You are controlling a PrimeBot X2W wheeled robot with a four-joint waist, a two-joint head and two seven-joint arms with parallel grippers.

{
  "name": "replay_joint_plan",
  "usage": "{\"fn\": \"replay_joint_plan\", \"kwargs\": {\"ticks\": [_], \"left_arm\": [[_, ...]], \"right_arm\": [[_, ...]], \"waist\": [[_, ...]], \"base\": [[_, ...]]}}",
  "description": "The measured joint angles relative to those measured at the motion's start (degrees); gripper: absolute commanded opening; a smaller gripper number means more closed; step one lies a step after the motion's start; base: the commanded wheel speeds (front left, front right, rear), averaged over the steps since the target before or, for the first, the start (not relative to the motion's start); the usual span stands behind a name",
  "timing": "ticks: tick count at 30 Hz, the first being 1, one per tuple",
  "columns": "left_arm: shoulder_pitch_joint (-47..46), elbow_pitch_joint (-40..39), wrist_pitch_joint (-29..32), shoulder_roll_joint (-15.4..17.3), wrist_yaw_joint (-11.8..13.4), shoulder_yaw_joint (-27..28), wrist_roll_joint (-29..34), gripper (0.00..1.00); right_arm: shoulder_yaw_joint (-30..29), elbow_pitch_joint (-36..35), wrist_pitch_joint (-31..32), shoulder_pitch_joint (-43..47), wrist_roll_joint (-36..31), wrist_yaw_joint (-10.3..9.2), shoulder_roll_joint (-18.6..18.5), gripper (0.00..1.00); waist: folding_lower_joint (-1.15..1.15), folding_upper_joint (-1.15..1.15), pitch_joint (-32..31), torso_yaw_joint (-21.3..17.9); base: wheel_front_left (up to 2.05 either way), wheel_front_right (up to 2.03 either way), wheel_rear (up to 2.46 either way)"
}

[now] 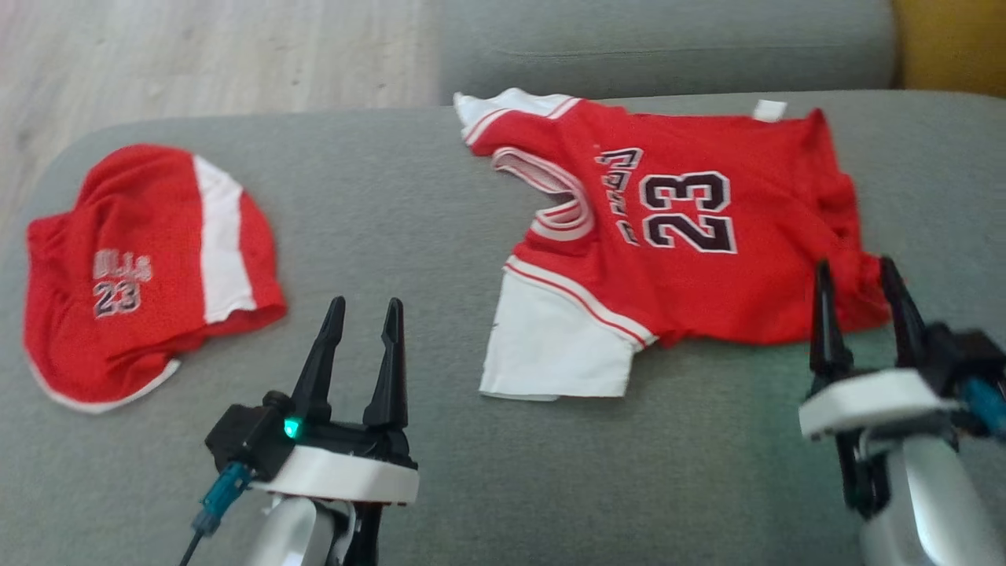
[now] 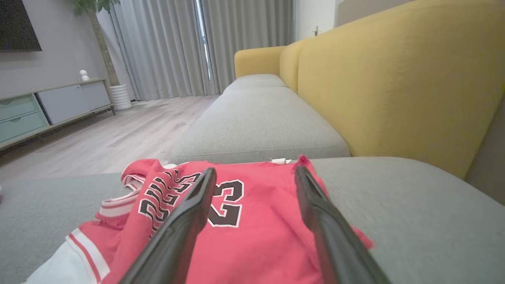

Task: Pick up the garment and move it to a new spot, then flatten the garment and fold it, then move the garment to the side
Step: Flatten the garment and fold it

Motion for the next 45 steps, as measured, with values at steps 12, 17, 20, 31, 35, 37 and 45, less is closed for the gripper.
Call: {"fn": "replay_joint_plan", "kwargs": {"ticks": [12,17,20,31,35,37,45], "left_arm": [[0.3,2.3,0.0,0.0,-0.3,0.0,0.0,1.00],[-0.1,3.6,0.0,0.0,-0.7,-1.3,0.0,1.00],[-1.9,7.2,0.1,0.1,-0.6,-3.7,-0.1,1.00],[-8.4,18.3,5.5,0.0,0.8,-9.5,0.0,1.00],[-10.3,21.9,7.4,0.0,1.4,-10.1,0.0,1.00],[-11.3,23.3,7.8,0.0,1.6,-10.2,0.0,1.00],[-14.7,27.1,9.1,0.0,2.8,-9.9,-0.7,0.26]], "right_arm": [[0.5,-7.9,0.0,6.3,3.2,0.00,0.5,1.00],[1.1,-8.9,0.0,6.3,3.2,0.00,0.5,1.00],[1.4,-9.2,0.0,6.2,3.2,0.00,0.5,1.00],[2.5,-9.4,0.2,5.9,4.3,0.00,0.5,1.00],[3.8,-9.3,0.2,5.6,5.1,0.00,0.6,1.00],[4.0,-9.3,0.2,5.2,5.3,0.00,0.6,1.00],[4.1,-8.6,0.2,3.5,5.7,0.00,0.5,1.00]], "waist": [[0.01,0.00,1.6,-3.9],[0.01,0.00,2.1,-4.5],[0.01,0.00,2.9,-4.9],[0.01,0.00,5.9,-7.5],[0.01,0.00,6.9,-8.9],[0.02,0.00,7.4,-9.7],[0.02,0.00,8.7,-11.5]], "base": [[0.00,0.00,0.00],[0.00,0.00,0.00],[0.00,0.00,0.00],[0.00,0.00,0.00],[0.00,0.00,0.00],[0.00,0.00,0.00],[0.00,0.00,0.00]]}}
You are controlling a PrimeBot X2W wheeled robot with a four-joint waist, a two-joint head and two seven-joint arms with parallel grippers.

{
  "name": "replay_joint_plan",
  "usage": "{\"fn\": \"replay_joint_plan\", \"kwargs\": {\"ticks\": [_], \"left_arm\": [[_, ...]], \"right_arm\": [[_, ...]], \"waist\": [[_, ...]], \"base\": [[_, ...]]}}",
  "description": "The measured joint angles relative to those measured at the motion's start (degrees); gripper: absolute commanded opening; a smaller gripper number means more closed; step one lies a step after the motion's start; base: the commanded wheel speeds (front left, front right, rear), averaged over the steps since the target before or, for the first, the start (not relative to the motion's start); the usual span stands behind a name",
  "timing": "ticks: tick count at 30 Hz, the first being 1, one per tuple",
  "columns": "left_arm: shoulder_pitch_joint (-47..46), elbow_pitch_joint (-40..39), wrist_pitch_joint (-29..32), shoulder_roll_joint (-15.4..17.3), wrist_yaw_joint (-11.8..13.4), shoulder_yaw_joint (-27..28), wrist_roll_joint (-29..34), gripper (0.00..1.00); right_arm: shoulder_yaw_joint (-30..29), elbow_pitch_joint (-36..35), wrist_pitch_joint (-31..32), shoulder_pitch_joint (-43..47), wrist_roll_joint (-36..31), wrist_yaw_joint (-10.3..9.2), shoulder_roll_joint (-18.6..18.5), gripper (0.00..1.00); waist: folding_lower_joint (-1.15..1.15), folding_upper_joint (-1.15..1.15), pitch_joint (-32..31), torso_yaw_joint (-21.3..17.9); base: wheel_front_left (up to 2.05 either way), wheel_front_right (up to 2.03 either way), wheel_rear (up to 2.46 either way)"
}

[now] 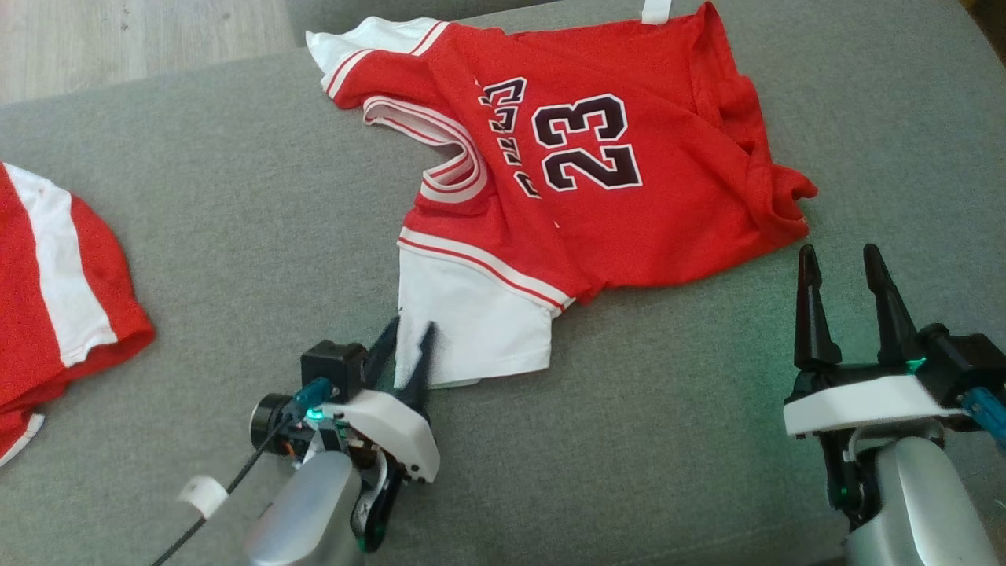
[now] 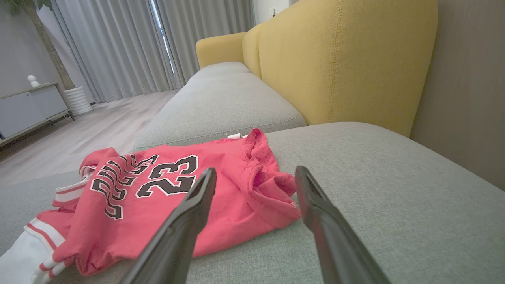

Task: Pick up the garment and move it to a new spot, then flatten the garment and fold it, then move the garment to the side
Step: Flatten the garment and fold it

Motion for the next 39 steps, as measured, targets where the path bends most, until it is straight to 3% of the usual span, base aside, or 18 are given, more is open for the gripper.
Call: {"fn": "replay_joint_plan", "kwargs": {"ticks": [1,12,17,21,24,30,31,32,39], "left_arm": [[-0.4,0.2,0.0,0.1,0.0,0.1,0.0,0.00],[-1.1,0.8,-6.4,0.4,-0.3,3.7,-2.7,0.00],[-1.1,-3.2,-8.4,0.9,1.4,7.0,-2.8,0.00],[-1.0,-9.3,-8.6,1.4,3.1,12.7,-1.8,0.00],[-0.1,-13.3,-8.7,1.3,3.1,16.1,-0.1,0.00],[4.8,-14.1,-8.7,0.7,2.5,18.8,1.6,0.00],[5.1,-14.1,-8.7,0.6,2.5,18.8,1.9,0.15],[5.3,-14.1,-8.7,0.4,2.5,18.9,2.2,1.00],[8.4,-20.1,-8.8,0.1,-0.5,18.3,4.8,1.00]], "right_arm": [[-0.1,0.0,0.0,-0.1,0.0,0.00,0.0,1.00],[-0.8,0.4,0.0,-0.1,-0.1,0.00,0.0,1.00],[-1.2,0.4,0.3,-0.1,-0.7,0.00,0.0,1.00],[-0.7,0.9,2.2,-0.1,-2.0,0.00,0.0,1.00],[-0.6,1.1,3.5,-0.1,-2.7,0.00,0.0,1.00],[-0.3,2.0,6.0,-0.1,-3.1,0.00,0.0,1.00],[-0.3,2.2,6.2,-0.1,-3.1,0.00,0.0,1.00],[-0.3,2.4,6.5,-0.1,-3.1,0.00,0.0,1.00],[1.2,4.1,8.1,0.0,-3.0,0.00,0.0,1.00]], "waist": [[0.00,0.00,0.0,0.0],[0.00,0.00,-0.5,2.5],[0.00,0.00,-0.9,4.4],[-0.01,0.00,-1.1,6.0],[0.00,0.00,-1.1,7.3],[-0.01,0.00,-1.1,9.6],[-0.01,0.00,-1.2,9.8],[-0.01,0.00,-1.3,10.1],[-0.01,0.00,-2.5,11.2]], "base": [[0.00,0.00,0.00],[0.00,0.00,0.00],[0.00,0.00,0.00],[0.00,0.00,0.00],[0.00,0.00,0.00],[0.00,0.00,0.00],[0.00,0.00,0.00],[0.00,0.00,0.00],[0.00,0.00,0.00]]}}
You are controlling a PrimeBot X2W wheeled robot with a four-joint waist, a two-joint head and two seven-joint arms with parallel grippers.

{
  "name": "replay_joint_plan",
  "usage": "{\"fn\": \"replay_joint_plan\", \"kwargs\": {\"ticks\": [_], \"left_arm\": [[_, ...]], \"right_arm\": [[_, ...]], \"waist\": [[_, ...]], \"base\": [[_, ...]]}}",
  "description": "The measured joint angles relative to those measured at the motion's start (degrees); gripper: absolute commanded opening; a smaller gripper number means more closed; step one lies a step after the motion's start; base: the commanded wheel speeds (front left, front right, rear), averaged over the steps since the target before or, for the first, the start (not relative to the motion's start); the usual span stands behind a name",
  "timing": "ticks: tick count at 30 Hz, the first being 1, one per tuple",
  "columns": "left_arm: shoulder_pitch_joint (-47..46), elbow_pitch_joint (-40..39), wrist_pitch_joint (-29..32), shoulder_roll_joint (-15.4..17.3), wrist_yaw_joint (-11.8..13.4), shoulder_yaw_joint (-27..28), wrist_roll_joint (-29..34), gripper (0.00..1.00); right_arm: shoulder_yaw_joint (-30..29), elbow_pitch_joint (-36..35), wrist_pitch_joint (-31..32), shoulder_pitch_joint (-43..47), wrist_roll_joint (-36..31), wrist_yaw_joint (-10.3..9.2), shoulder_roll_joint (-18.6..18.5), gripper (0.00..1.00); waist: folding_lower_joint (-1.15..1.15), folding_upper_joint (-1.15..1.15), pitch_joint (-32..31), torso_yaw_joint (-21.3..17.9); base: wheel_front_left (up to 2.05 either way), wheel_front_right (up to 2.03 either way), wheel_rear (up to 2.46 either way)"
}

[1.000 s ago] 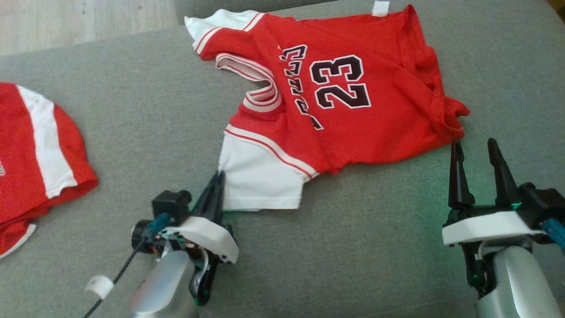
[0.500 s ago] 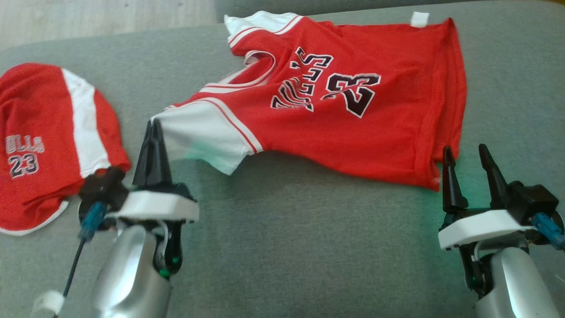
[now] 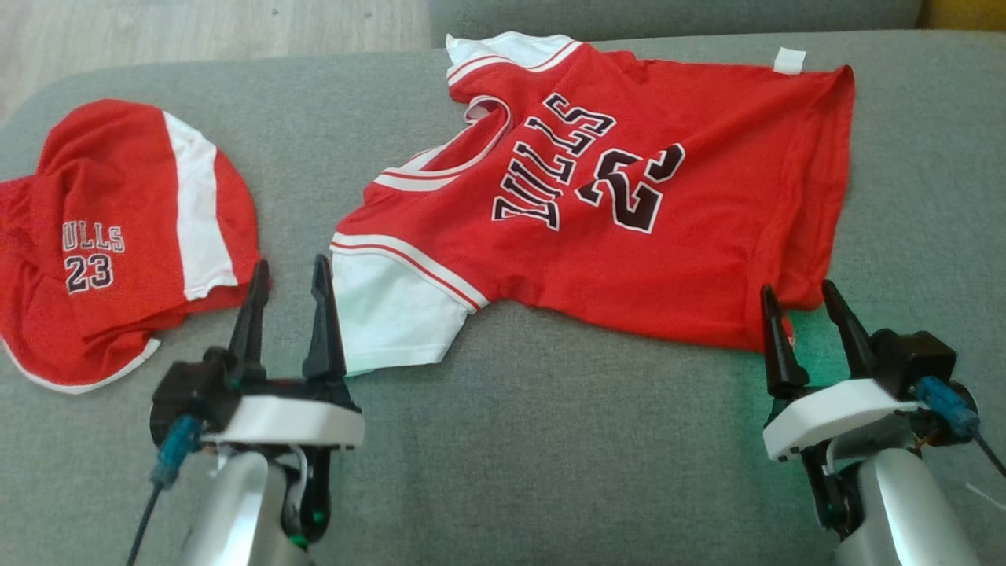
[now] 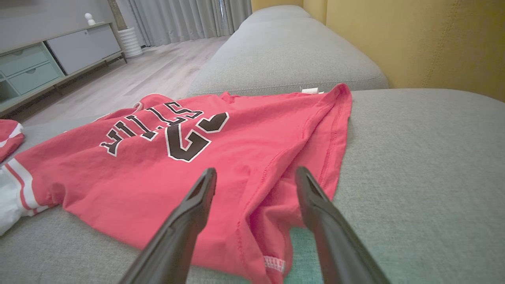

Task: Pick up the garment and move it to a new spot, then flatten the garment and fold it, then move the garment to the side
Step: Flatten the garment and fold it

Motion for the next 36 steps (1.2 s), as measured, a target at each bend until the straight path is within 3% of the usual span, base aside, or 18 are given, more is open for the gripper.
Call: {"fn": "replay_joint_plan", "kwargs": {"ticks": [14,15,16,26,36], "left_arm": [[3.7,-4.0,0.0,0.0,0.2,-5.5,-1.3,1.00],[3.7,-4.0,0.0,0.0,0.5,-5.5,-1.3,1.00],[3.7,-4.1,0.0,0.0,0.6,-5.5,-1.3,1.00],[4.2,-4.1,0.0,0.0,0.7,-5.6,-1.8,1.00],[5.8,-4.3,0.0,0.0,0.9,-5.3,-1.8,1.00]], "right_arm": [[-0.7,7.8,3.9,-0.1,0.4,0.00,0.0,1.00],[-0.6,8.6,4.3,-0.3,0.3,0.00,0.0,0.36],[-0.4,9.2,4.3,-0.4,-0.3,0.00,0.0,0.00],[-0.2,9.8,0.1,-3.6,0.0,0.00,0.0,0.00],[-0.2,0.4,0.3,1.3,2.3,0.00,0.0,0.00]], "waist": [[0.00,0.00,-1.2,3.0],[0.00,0.00,-1.1,3.1],[0.00,0.00,-1.1,3.1],[0.00,0.00,-1.7,2.2],[0.00,0.00,-3.8,-1.4]], "base": [[0.00,0.00,0.00],[0.00,0.00,0.00],[0.00,0.00,0.00],[0.00,0.00,0.00],[0.00,0.00,0.00]]}}
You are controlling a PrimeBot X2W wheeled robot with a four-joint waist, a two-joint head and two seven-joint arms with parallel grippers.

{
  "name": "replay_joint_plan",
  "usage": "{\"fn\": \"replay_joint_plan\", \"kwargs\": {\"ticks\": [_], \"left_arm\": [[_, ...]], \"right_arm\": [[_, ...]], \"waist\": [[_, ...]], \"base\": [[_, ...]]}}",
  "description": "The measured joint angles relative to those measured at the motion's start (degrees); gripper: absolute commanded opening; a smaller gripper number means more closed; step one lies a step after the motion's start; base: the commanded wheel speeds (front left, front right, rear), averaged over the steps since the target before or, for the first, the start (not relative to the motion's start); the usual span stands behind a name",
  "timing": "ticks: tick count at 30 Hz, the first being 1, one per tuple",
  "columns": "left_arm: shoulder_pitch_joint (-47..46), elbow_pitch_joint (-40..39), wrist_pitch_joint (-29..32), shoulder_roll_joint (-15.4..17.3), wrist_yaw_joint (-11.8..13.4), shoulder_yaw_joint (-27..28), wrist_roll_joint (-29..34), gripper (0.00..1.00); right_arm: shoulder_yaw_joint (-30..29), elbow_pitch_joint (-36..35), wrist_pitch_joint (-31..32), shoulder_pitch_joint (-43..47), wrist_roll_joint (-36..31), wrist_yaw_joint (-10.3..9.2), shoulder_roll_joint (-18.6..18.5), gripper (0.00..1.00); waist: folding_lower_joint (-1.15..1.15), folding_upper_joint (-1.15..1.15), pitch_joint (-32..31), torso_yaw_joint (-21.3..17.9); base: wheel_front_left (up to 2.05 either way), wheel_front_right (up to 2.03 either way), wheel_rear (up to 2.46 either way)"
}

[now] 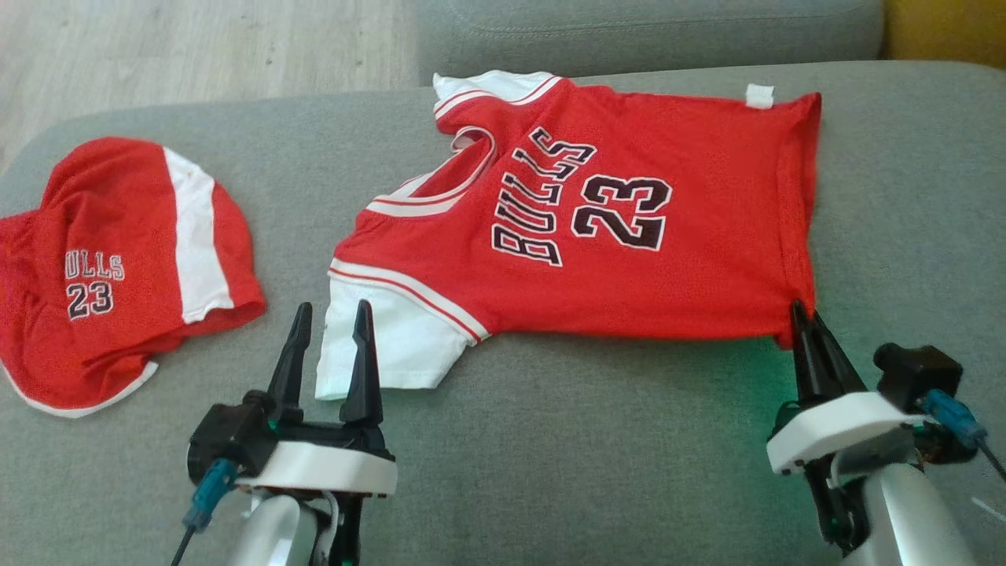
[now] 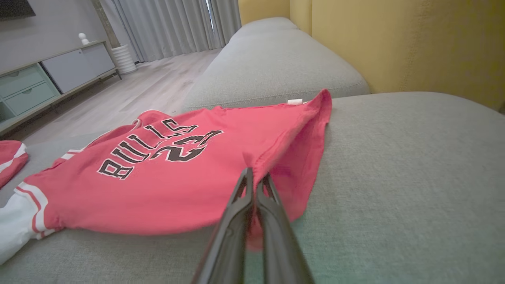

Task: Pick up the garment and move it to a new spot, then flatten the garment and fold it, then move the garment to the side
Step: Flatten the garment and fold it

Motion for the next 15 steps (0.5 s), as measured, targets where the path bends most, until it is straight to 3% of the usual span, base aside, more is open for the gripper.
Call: {"fn": "replay_joint_plan", "kwargs": {"ticks": [7,15], "left_arm": [[-0.1,-0.5,0.0,0.0,0.2,-0.6,0.0,1.00],[-1.0,-0.3,0.0,0.0,-0.3,-1.8,-0.5,1.00]], "right_arm": [[-0.8,-4.3,4.6,0.3,0.0,0.00,0.0,0.00],[-6.9,2.1,11.2,-9.0,-2.7,0.00,0.0,0.00]], "waist": [[0.00,0.00,1.2,0.0],[0.01,0.00,3.7,3.2]], "base": [[0.00,0.00,0.00],[0.00,0.00,0.00]]}}
